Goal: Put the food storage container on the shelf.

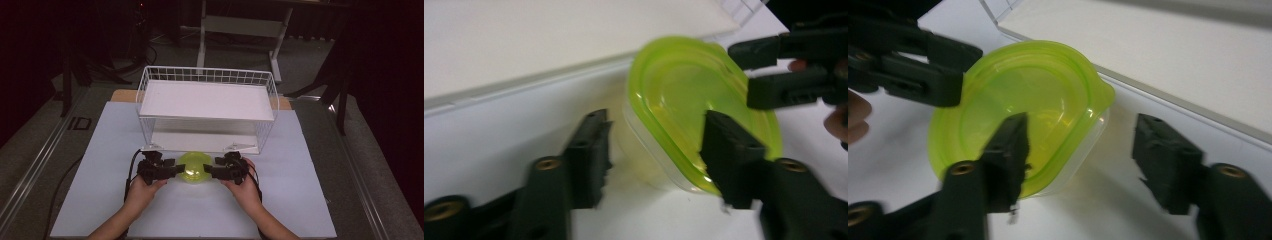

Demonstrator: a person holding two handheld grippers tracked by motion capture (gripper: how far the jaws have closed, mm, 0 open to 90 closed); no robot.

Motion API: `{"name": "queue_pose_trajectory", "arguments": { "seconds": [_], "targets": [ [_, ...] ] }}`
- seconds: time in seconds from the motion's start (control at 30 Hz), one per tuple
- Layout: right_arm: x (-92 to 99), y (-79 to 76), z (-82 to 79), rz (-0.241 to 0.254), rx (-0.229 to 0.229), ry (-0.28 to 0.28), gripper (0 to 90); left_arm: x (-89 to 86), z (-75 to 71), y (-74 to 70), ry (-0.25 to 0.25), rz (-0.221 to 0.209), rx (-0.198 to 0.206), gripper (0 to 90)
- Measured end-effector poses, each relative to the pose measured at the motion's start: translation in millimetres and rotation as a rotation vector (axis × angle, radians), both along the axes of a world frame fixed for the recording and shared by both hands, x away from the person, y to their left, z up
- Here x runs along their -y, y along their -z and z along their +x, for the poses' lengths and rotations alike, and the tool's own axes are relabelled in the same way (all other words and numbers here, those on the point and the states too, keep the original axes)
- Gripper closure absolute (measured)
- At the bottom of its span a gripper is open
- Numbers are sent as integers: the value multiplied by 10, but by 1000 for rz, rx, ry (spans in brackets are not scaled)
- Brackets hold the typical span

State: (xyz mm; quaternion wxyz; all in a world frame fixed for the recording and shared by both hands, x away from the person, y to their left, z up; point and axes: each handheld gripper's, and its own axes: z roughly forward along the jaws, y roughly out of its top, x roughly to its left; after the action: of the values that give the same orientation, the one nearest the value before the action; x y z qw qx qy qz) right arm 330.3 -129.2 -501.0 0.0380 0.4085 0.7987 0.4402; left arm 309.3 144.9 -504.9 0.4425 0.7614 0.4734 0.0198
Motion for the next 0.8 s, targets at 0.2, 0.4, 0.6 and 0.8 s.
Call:
{"name": "queue_pose_trajectory", "arguments": {
  "seconds": [0.2, 0.4, 0.6, 0.8],
  "targets": [
    [29, -10, -2, 12, -51, -27, 620, 0, -25, -11, 5, -22, -37, 615],
    [30, -33, -52, 30, -75, -32, 663, 43, -97, -60, -22, 19, -42, 666],
    [27, -56, -116, 13, -73, -32, 687, 103, -214, -91, -47, 48, -8, 692],
    [56, -56, -200, 17, -107, -29, 745, 137, -308, -113, -25, 44, -12, 741]
  ]
}}
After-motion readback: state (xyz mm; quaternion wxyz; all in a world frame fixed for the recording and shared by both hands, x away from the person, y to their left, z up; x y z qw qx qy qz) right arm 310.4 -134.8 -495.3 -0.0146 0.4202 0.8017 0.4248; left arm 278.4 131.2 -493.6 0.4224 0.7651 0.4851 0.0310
